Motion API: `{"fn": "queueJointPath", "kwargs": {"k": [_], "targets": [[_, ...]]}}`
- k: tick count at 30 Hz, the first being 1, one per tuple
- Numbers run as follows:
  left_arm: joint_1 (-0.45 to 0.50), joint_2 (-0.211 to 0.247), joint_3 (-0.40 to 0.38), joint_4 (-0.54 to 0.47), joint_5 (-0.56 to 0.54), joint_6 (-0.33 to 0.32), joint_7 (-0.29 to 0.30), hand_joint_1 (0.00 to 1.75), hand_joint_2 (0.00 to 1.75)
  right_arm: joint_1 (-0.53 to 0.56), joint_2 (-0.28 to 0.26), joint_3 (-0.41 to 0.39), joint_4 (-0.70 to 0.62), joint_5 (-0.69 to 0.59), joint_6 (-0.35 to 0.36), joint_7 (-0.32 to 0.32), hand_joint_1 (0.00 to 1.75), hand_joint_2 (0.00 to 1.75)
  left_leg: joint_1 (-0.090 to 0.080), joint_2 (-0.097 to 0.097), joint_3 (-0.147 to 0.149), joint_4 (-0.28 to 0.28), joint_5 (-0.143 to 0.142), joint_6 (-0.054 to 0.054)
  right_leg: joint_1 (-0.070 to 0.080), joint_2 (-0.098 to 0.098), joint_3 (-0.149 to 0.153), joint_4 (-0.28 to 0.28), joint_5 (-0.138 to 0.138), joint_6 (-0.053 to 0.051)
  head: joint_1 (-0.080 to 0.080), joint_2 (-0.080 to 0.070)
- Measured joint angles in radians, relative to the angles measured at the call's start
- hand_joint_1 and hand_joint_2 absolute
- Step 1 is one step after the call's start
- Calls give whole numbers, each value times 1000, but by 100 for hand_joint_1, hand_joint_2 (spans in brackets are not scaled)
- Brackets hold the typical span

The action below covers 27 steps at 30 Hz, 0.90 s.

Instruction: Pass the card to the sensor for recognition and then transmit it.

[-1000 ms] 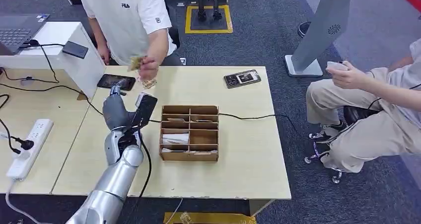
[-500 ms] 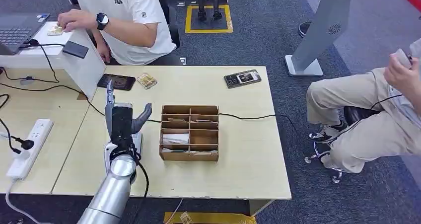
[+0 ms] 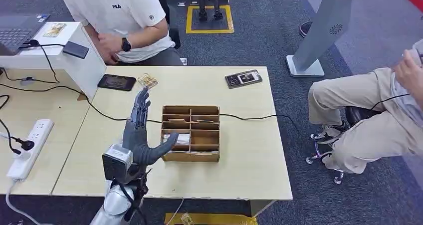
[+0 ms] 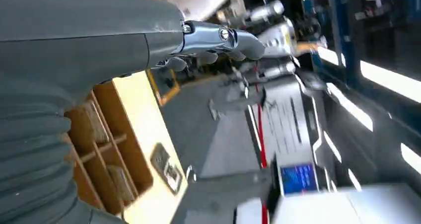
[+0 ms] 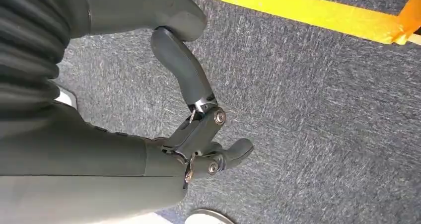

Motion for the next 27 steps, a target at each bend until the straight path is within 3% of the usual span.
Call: {"fn": "queueJointPath", "kwargs": {"k": [3, 10, 14, 21, 27], "targets": [[6, 19, -37, -6, -38, -31, -5, 0, 175, 0, 0, 0, 0, 0, 9, -1, 0, 175, 0, 0, 0, 0, 0, 0, 0, 0, 0, 0, 0, 0, 0, 0], [5, 54, -102, 3, -154, -29, 17, 0, 175, 0, 0, 0, 0, 0, 9, 0, 0, 175, 0, 0, 0, 0, 0, 0, 0, 0, 0, 0, 0, 0, 0, 0], [-6, 64, -123, 20, -210, -28, 60, 0, 175, 0, 0, 0, 0, 0, 9, 0, 0, 175, 0, 0, 0, 0, 0, 0, 0, 0, 0, 0, 0, 0, 0, 0], [-79, 78, -198, 135, -509, 22, 231, 0, 175, 0, 0, 5, 0, 0, 21, 8, 0, 175, 0, 0, 0, 0, 0, 0, 0, 0, 0, 0, 0, 0, 0, 0], [-132, 93, -252, 226, -747, 22, 352, 0, 175, -1, 0, 18, 0, 0, 26, 21, 0, 175, 0, 0, 0, 0, 0, 0, 0, 0, 0, 0, 0, 0, 0, 0]]}}
